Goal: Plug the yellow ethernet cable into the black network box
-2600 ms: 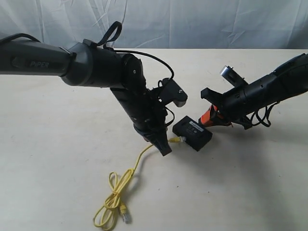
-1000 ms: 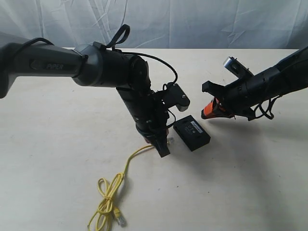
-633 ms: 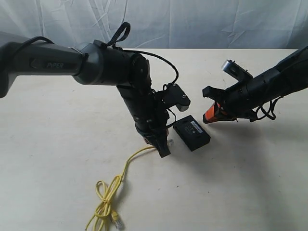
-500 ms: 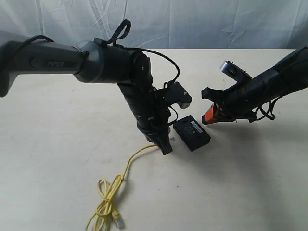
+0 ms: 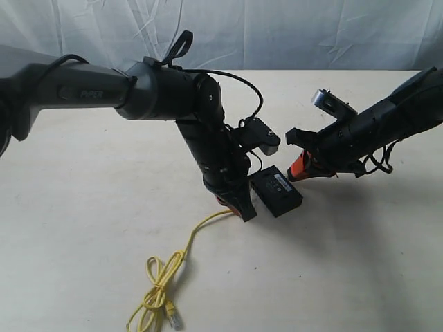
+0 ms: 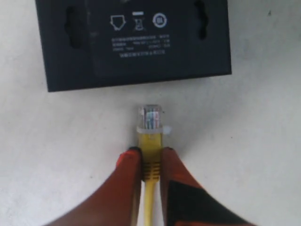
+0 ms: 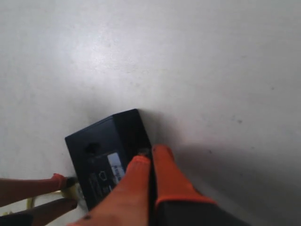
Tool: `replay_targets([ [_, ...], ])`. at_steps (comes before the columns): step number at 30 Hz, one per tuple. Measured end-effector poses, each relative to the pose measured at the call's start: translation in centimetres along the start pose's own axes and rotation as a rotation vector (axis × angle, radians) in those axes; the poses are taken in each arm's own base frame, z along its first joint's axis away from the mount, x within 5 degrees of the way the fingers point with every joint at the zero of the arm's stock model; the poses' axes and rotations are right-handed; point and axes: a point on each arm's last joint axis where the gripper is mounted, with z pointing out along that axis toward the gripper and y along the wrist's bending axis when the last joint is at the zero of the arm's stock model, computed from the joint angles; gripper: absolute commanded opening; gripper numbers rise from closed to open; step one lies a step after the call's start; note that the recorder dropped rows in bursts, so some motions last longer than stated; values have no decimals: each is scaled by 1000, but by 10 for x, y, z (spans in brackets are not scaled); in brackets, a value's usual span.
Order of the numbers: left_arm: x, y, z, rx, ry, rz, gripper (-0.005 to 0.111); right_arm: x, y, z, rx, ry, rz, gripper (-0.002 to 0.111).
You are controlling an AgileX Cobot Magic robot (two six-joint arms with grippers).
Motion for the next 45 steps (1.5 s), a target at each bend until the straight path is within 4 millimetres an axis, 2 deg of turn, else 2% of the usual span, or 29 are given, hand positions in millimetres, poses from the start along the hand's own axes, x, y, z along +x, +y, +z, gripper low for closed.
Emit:
replay_targets([
  [45, -7, 2, -1, -14, -57, 7, 0, 0, 1, 0, 0, 1, 6, -1],
])
